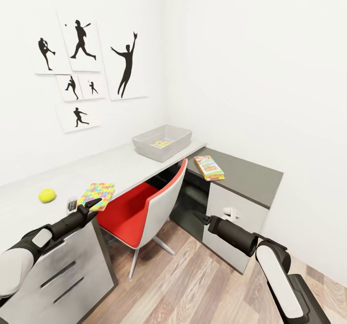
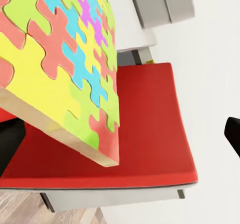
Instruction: Put all the toys in the child's room - the three board games (two on the bed and one on the table), the two jigsaw puzzles on the table, and the tennis ball on the table - inside the toy box on the table in the child's room.
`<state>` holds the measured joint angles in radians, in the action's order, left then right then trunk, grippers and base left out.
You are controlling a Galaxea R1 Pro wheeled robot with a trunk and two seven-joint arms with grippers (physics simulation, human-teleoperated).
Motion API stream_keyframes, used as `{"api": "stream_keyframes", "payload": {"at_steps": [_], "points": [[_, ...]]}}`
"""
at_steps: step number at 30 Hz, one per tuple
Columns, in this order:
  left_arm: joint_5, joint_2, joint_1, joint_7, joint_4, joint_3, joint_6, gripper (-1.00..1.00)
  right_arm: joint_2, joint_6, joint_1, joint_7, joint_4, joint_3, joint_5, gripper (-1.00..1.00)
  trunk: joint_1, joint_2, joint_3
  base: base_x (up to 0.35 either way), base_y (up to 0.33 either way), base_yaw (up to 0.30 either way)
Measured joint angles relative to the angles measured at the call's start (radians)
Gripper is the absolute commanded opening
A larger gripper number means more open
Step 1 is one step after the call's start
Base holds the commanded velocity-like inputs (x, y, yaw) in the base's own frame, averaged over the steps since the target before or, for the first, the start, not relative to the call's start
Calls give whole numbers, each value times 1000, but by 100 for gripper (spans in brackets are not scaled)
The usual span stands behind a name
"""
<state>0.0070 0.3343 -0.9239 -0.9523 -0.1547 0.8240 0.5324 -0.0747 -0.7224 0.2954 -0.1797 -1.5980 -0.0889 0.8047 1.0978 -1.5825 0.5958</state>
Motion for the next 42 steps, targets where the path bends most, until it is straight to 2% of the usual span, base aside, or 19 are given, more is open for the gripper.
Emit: {"api": "stream_keyframes", "payload": {"at_steps": [7,12,16,21,38,42], "points": [[0,1,0,0,0,0,-1,100,0,0,0,0,0,0,1,100,0,0,0,16,0,0],[1,11,1,-1,0,0,-1,100,0,0,0,-1,0,0,1,100,0,0,0,1,0,0],[1,17,1,-25,0,0,1,100,0,0,0,-1,0,0,1,100,0,0,0,0,0,0],[1,18,1,-47,0,0,2,100,0,0,0,0,0,0,1,100,15,-28,13,0,0,0],[1,28,1,-51,0,0,8,100,0,0,0,0,0,0,1,100,15,-28,13,35,22,0],[-4,27,2,-60,3,-29,23,100,0,0,0,0,0,0,1,100,15,-28,13,47,27,0]]}}
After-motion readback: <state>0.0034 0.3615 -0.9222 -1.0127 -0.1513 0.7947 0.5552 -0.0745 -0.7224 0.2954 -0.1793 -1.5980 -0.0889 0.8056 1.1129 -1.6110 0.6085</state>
